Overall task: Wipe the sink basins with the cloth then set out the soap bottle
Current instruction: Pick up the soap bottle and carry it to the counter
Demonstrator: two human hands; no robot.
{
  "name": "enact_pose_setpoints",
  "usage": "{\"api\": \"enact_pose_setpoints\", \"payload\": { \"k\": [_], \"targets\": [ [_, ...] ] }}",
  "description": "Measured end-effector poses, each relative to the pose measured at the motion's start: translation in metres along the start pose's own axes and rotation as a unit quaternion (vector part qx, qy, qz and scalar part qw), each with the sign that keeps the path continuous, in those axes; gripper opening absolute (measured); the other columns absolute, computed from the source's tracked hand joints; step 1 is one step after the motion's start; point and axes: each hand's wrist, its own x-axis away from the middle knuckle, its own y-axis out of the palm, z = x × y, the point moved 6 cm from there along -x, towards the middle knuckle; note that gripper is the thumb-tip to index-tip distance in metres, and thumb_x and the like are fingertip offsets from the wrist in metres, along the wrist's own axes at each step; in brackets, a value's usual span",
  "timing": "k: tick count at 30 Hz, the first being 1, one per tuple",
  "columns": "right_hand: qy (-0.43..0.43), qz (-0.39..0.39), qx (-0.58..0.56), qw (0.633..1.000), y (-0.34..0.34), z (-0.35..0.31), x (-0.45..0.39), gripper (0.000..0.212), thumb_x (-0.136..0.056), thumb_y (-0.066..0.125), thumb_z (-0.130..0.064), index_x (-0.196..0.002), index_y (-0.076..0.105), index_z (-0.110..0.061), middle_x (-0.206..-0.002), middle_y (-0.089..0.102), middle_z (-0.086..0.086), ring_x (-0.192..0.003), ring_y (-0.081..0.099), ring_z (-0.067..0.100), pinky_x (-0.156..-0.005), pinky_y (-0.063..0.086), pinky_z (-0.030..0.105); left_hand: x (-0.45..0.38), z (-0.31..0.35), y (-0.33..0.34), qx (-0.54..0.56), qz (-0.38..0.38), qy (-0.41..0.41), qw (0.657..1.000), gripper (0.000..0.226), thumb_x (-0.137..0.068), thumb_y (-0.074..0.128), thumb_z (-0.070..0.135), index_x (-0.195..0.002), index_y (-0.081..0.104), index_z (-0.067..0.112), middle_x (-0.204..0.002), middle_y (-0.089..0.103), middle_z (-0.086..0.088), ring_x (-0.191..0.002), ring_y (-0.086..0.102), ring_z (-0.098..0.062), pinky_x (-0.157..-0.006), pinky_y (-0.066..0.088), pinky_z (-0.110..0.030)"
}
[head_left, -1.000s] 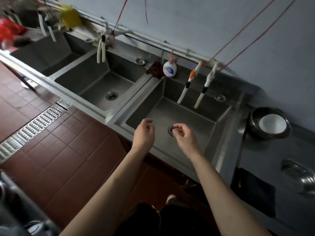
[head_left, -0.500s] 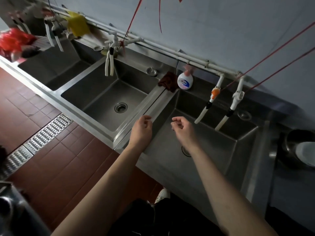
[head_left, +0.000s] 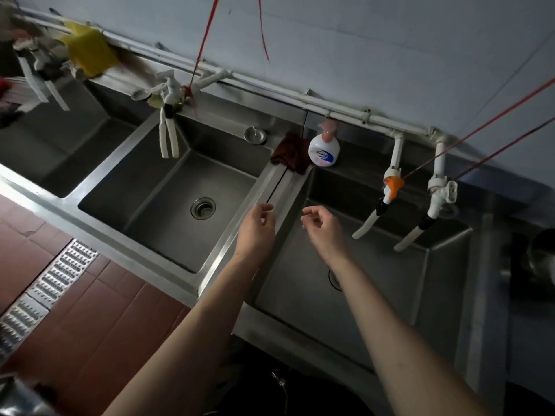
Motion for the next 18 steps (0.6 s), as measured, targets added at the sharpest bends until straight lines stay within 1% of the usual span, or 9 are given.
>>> {"api": "enact_pose_setpoints", "payload": {
  "k": [2, 3, 4, 7, 9, 12, 14, 16, 18],
  "targets": [
    [0.012, 0.008, -0.006, 1.000, 0.003, 0.000, -0.018, 0.020, -0.104, 0.060, -0.027, -0.123, 0.063, -0.030, -0.112, 0.067, -0.008, -0.105, 0.065, 0.008, -0.088, 0.055, 0.026, -0.025, 0.006, 0.005, -0.004, -0.027, 0.005, 1.000, 0.030, -0.102, 0.045, 0.031, -0.129, 0.057, 0.027, -0.114, 0.063, 0.008, -0.095, 0.061, -0.011, -0.074, 0.048, -0.026],
    [0.018, 0.011, -0.009, 1.000, 0.004, -0.001, -0.028, 0.020, -0.104, 0.060, -0.026, -0.123, 0.063, -0.029, -0.113, 0.067, -0.008, -0.106, 0.065, 0.008, -0.087, 0.054, 0.026, -0.038, 0.009, 0.006, -0.009, -0.042, 0.007, 0.999, 0.030, -0.101, 0.045, 0.031, -0.128, 0.057, 0.028, -0.113, 0.064, 0.007, -0.094, 0.062, -0.012, -0.078, 0.051, -0.032],
    [0.025, 0.016, -0.010, 1.000, 0.004, -0.003, -0.037, 0.020, -0.104, 0.060, -0.025, -0.123, 0.063, -0.029, -0.112, 0.066, -0.008, -0.105, 0.065, 0.008, -0.085, 0.054, 0.025, -0.050, 0.011, 0.007, -0.013, -0.055, 0.009, 0.998, 0.029, -0.101, 0.044, 0.031, -0.127, 0.057, 0.028, -0.111, 0.064, 0.007, -0.092, 0.063, -0.013, -0.079, 0.052, -0.033],
    [0.048, 0.034, -0.010, 0.998, 0.004, -0.007, -0.069, 0.021, -0.104, 0.060, -0.025, -0.125, 0.062, -0.030, -0.111, 0.064, -0.013, -0.105, 0.063, 0.005, -0.081, 0.053, 0.023, -0.090, 0.019, 0.008, -0.024, -0.075, 0.025, 0.997, 0.029, -0.101, 0.045, 0.027, -0.126, 0.058, 0.024, -0.100, 0.062, 0.010, -0.078, 0.058, -0.002, -0.071, 0.047, -0.029],
    [0.061, 0.057, -0.014, 0.996, 0.002, -0.010, -0.093, 0.023, -0.105, 0.059, -0.024, -0.128, 0.063, -0.027, -0.112, 0.063, -0.012, -0.104, 0.062, 0.005, -0.081, 0.052, 0.022, -0.116, 0.024, 0.011, -0.033, -0.091, 0.033, 0.995, 0.029, -0.101, 0.046, 0.026, -0.128, 0.058, 0.022, -0.103, 0.063, 0.007, -0.077, 0.056, 0.000, -0.073, 0.044, -0.028],
    [0.071, 0.119, -0.004, 0.990, -0.005, -0.017, -0.130, 0.026, -0.104, 0.059, -0.020, -0.129, 0.063, -0.022, -0.117, 0.065, -0.005, -0.100, 0.062, 0.004, -0.076, 0.048, 0.017, -0.150, 0.030, 0.019, -0.048, -0.116, 0.040, 0.991, 0.030, -0.102, 0.046, 0.025, -0.129, 0.059, 0.020, -0.113, 0.064, 0.002, -0.090, 0.059, -0.013, -0.077, 0.045, -0.029],
    [0.069, 0.161, 0.009, 0.984, -0.011, -0.020, -0.154, 0.026, -0.102, 0.061, -0.017, -0.128, 0.062, -0.021, -0.121, 0.064, -0.002, -0.101, 0.063, 0.008, -0.077, 0.047, 0.018, -0.169, 0.033, 0.025, -0.054, -0.133, 0.044, 0.989, 0.030, -0.101, 0.046, 0.025, -0.128, 0.059, 0.020, -0.114, 0.065, 0.000, -0.100, 0.060, -0.018, -0.079, 0.043, -0.028],
    [0.051, 0.205, 0.037, 0.977, -0.020, -0.025, -0.178, 0.029, -0.099, 0.063, -0.015, -0.128, 0.061, -0.018, -0.126, 0.062, 0.004, -0.104, 0.064, 0.015, -0.085, 0.050, 0.022, -0.184, 0.035, 0.031, -0.060, -0.144, 0.044, 0.987, 0.030, -0.101, 0.046, 0.025, -0.128, 0.059, 0.021, -0.117, 0.065, -0.002, -0.104, 0.061, -0.021, -0.080, 0.043, -0.028],
    [0.026, 0.237, 0.070, 0.969, -0.029, -0.031, -0.200, 0.036, -0.098, 0.066, -0.014, -0.133, 0.059, -0.015, -0.134, 0.056, 0.008, -0.111, 0.061, 0.015, -0.093, 0.051, 0.025, -0.197, 0.039, 0.036, -0.059, -0.154, 0.042, 0.985, 0.031, -0.101, 0.046, 0.025, -0.129, 0.059, 0.021, -0.119, 0.065, -0.003, -0.105, 0.061, -0.022, -0.082, 0.047, -0.031]
  ]
}}
